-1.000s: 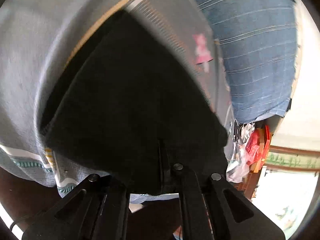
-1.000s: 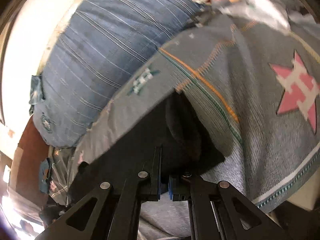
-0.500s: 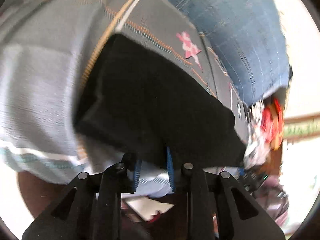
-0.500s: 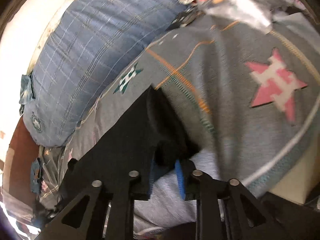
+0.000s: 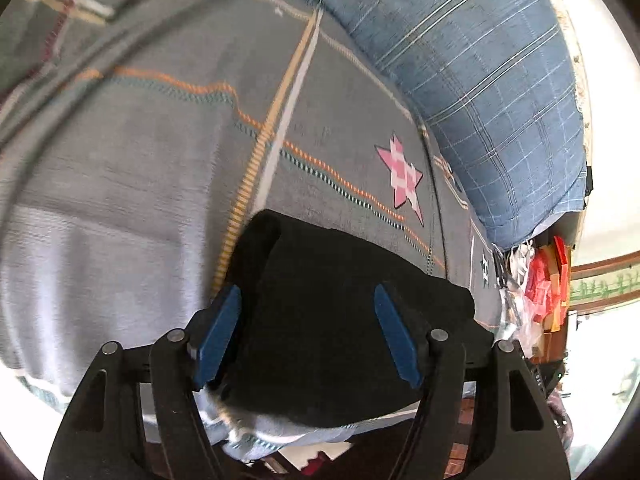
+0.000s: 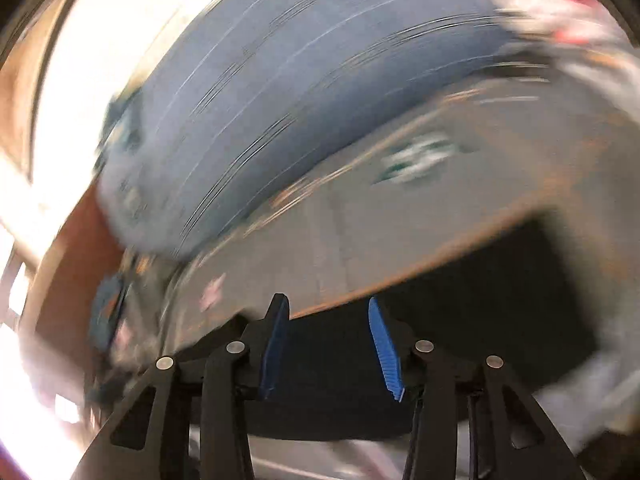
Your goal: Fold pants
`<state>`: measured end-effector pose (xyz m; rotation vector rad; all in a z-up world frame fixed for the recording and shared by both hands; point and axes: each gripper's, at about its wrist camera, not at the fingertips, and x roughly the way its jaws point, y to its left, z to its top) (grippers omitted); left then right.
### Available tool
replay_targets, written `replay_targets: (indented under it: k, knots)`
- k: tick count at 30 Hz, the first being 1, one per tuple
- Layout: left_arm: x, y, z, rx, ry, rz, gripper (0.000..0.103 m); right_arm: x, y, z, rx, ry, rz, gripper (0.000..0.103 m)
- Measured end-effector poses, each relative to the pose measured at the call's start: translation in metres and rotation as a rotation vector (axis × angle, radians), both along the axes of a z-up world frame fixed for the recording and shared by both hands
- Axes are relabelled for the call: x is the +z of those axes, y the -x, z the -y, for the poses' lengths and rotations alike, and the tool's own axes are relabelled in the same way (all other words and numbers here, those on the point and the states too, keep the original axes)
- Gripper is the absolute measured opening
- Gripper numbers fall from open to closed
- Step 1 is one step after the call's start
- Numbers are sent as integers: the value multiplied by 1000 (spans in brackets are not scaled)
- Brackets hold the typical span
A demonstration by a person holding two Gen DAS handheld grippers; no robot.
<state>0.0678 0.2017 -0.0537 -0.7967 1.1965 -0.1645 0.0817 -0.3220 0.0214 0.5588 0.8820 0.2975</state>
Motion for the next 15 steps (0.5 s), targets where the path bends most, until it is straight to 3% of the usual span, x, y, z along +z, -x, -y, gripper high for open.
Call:
replay_targets:
  k: [3, 8, 9, 10, 11, 14, 15]
  knots:
    - [-2, -2, 5, -8, 2, 0, 69, -10, -32, -73, 184, 66, -13, 47]
    - [-3, -2, 9, -20, -10, 1, 68, -40, -69, -144, 317, 265, -54, 47]
    - [-2, -2, 10, -24, -17, 3, 68, -46, -72, -154, 370, 289, -53, 33]
    - [-1, -2, 12, -27, -22, 4, 67, -48, -71, -162, 400, 327, -44, 6]
    - [1, -2, 13, -26, -20, 14, 66, -47, -69, -172, 420, 399, -21, 6]
    - [4, -3, 15, -26, -47, 46, 66, -34, -65, -177, 408, 450, 75, 5]
    - [2, -5, 16, -27, -63, 43, 66, -42, -71, -177, 404, 458, 44, 6]
